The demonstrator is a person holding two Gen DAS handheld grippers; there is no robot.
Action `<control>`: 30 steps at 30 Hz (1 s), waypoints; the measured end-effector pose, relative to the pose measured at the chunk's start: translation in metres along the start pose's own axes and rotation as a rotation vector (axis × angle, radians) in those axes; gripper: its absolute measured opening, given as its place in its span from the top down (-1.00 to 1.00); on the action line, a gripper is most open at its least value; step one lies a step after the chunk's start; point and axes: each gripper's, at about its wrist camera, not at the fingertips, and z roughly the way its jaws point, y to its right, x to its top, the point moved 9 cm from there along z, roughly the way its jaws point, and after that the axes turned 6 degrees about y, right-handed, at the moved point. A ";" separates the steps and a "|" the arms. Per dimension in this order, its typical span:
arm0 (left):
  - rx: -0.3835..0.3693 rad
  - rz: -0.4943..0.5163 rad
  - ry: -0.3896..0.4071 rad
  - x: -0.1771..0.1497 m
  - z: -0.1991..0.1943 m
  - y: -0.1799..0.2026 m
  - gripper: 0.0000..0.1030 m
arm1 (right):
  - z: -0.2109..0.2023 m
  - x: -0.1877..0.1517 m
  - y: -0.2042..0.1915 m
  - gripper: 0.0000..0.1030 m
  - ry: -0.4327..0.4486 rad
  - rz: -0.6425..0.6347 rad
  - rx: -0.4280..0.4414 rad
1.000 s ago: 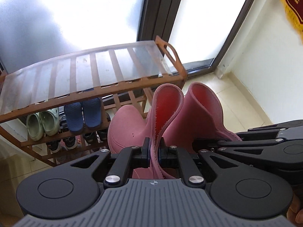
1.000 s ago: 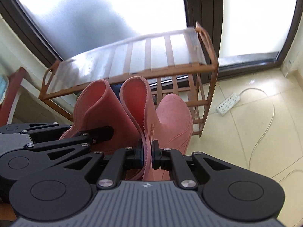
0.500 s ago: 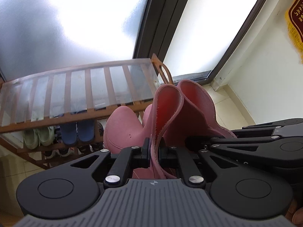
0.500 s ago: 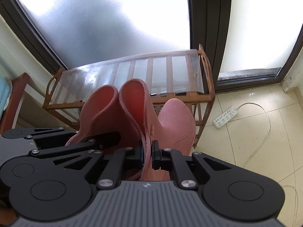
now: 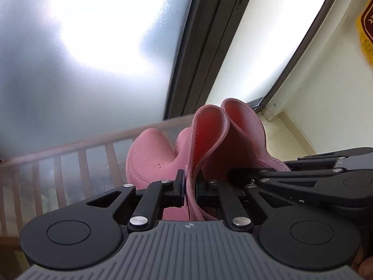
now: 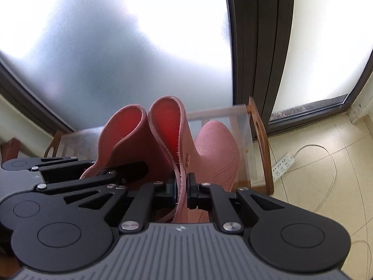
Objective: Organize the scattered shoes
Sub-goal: 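Carry both pink rain boots with both grippers up to the rack, then lower the pink rain boots onto the top shelf and open both grippers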
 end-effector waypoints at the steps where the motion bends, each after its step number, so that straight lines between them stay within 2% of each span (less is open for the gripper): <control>1: 0.001 -0.002 -0.001 0.005 0.006 -0.003 0.82 | 0.007 0.009 0.002 0.83 -0.001 -0.003 0.001; 6: 0.012 -0.035 -0.018 0.027 0.042 -0.020 0.82 | 0.041 0.038 0.009 0.83 -0.022 -0.025 0.001; 9: 0.018 -0.059 -0.026 0.032 0.054 -0.026 0.82 | 0.052 0.042 0.012 0.83 -0.037 -0.028 -0.001; 18: 0.040 -0.150 -0.086 0.022 0.077 -0.041 0.78 | 0.081 0.044 0.023 0.81 -0.085 -0.037 -0.006; 22: 0.037 -0.169 -0.127 0.009 0.080 -0.034 0.70 | 0.085 0.038 0.029 0.64 -0.104 -0.025 -0.017; 25: 0.041 -0.176 -0.120 0.007 0.081 -0.034 0.63 | 0.087 0.031 0.034 0.47 -0.122 -0.007 -0.031; 30: 0.057 -0.184 -0.128 0.008 0.084 -0.038 0.26 | 0.086 0.023 0.038 0.26 -0.120 0.002 -0.054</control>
